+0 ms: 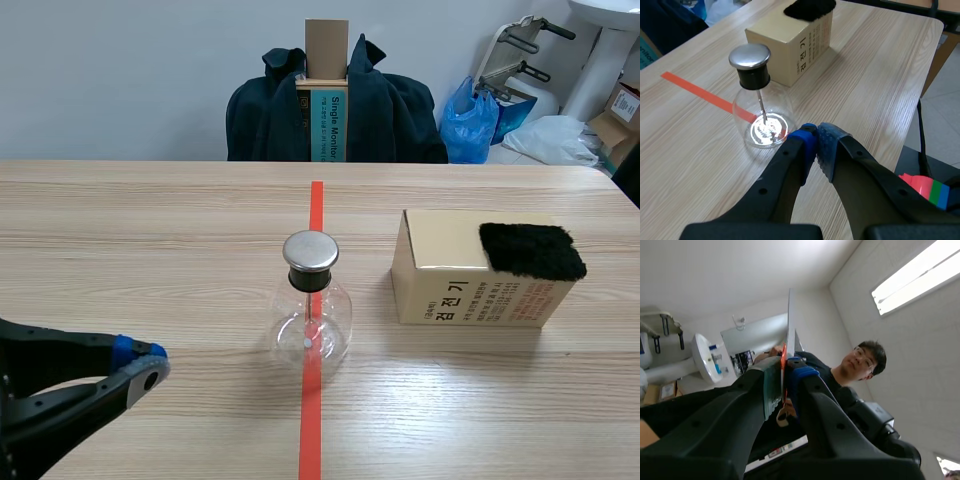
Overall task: Do the electroscope experiment.
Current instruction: 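Move the plate toward and away from the electroscope, then rub the plate on the fur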
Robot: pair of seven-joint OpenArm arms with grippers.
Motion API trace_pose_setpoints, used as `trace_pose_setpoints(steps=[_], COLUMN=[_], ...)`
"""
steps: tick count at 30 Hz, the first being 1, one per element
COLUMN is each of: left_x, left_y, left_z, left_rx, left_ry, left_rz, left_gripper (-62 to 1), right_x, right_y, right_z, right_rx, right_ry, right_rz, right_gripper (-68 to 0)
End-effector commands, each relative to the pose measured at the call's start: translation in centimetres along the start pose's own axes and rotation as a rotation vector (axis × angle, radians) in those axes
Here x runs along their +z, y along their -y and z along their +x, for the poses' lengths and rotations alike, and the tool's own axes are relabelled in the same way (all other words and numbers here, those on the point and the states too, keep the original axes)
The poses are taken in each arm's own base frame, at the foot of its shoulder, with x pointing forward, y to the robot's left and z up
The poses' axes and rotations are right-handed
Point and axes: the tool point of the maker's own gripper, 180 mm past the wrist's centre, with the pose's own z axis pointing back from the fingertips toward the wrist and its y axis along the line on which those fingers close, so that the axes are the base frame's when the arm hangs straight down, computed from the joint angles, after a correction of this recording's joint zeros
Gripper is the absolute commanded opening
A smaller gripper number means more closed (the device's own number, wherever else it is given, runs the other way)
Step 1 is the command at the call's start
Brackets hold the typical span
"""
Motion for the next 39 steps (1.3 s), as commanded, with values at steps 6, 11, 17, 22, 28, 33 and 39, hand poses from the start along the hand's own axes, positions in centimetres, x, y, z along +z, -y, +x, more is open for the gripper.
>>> trace_pose_setpoints(steps=[6,11,17,22,28,33,39], left_x=[-0.2,-0.3,-0.3,-0.3,-0.3,-0.3,-0.3], left_y=[-0.5,-0.5,-0.5,-0.5,-0.5,-0.5,-0.5], left_z=[1.4,1.5,1.5,1.5,1.5,1.1,1.1], left_rx=[-0.016,-0.014,-0.014,-0.014,-0.014,-0.014,-0.014], left_ry=[0.036,0.041,0.041,0.041,0.041,0.021,0.016], left_rz=[0.018,0.020,0.020,0.020,0.020,0.020,0.021], left_gripper=[-0.1,1.4,1.4,1.4,1.4,1.4,1.4], right_x=[1.7,3.9,4.5,5.2,7.0,7.9,8.6], right_y=[-3.0,-9.0,-13.4,-15.6,-17.6,-18.6,-19.6], right_z=[-0.8,0.6,3.1,5.2,5.7,5.2,4.9], right_rx=[0.074,0.075,0.021,-0.019,-0.031,-0.034,-0.054], right_ry=[-0.016,0.020,0.070,0.117,0.126,0.103,0.080], right_rz=[0.059,0.176,0.251,0.308,0.392,0.429,0.482], right_gripper=[-66.8,-66.9,-66.9,-66.9,-66.9,-66.9,-66.9])
